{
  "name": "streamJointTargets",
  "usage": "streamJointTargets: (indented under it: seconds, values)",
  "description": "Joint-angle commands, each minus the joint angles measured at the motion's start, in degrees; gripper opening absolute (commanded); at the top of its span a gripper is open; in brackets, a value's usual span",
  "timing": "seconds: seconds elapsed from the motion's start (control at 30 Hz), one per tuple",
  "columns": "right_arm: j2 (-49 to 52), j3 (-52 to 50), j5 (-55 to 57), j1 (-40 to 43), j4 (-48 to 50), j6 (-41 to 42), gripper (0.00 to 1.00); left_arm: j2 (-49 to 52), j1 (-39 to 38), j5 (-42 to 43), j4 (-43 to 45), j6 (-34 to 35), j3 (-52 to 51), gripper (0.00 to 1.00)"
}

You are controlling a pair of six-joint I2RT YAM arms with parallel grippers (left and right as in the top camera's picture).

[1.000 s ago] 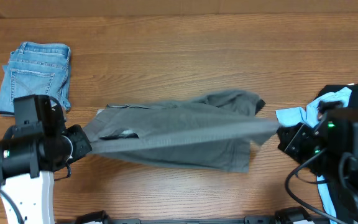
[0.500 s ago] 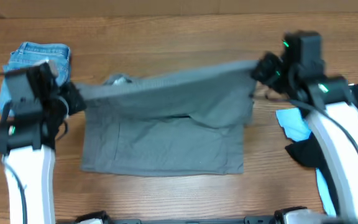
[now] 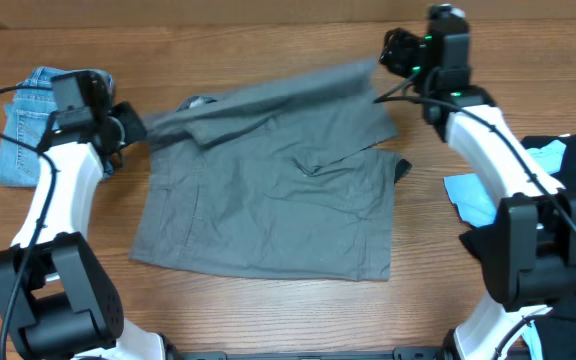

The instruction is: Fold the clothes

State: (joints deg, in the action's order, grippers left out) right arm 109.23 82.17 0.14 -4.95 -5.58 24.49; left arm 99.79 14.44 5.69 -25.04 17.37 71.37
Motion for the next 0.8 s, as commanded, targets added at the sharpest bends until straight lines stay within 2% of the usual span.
streamJointTargets:
  seconds: [0.0, 0.03, 0.2, 0.3, 0.37, 0.47, 0.53, 0.63, 0.77]
  values:
    - [-1.0, 1.2, -0.1, 2.2, -2.7, -1.0, 0.88, -2.1, 1.8, -2.2, -0.5, 0.1, 0.9, 0.64]
    - [-1.2, 1.3, -1.0, 2.9, -5.1, -1.0, 0.89, -2.5, 2.0, -2.0, -1.0, -0.3, 0.9, 0.7]
    - [-1.9, 1.6, -9.6, 7.0, -21.3, -2.2, 0.89, -6.7, 2.7, 0.5, -6.1, -2.8, 0.9, 0.73]
    - [-1.9, 1.6, -15.9, 8.5, -32.0, -6.2, 0.79, -9.2, 2.5, 5.9, -11.3, -5.4, 0.9, 0.71]
    - [-1.9, 1.5, -16.2, 8.6, -38.9, -6.2, 0.76, -9.6, 2.2, 8.3, -15.5, -6.6, 0.9, 0.71]
    - [-1.9, 1.5, -16.2, 8.5, -47.5, -6.3, 0.68, -9.3, 1.7, 9.3, -22.2, -6.9, 0.9, 0.6]
    - [-1.9, 1.3, -16.1, 8.5, -52.3, -6.1, 0.67, -9.0, 1.2, 9.4, -26.2, -7.0, 0.8, 0.54]
    - [-1.9, -1.4, -16.2, 7.9, -55.9, -6.1, 0.7, -9.0, 0.2, 9.3, -30.6, -7.3, 0.5, 0.58]
    - [-1.9, -7.0, -19.9, 5.6, -52.8, -7.9, 0.75, -9.0, -1.0, 8.9, -32.9, -8.6, -1.2, 0.62]
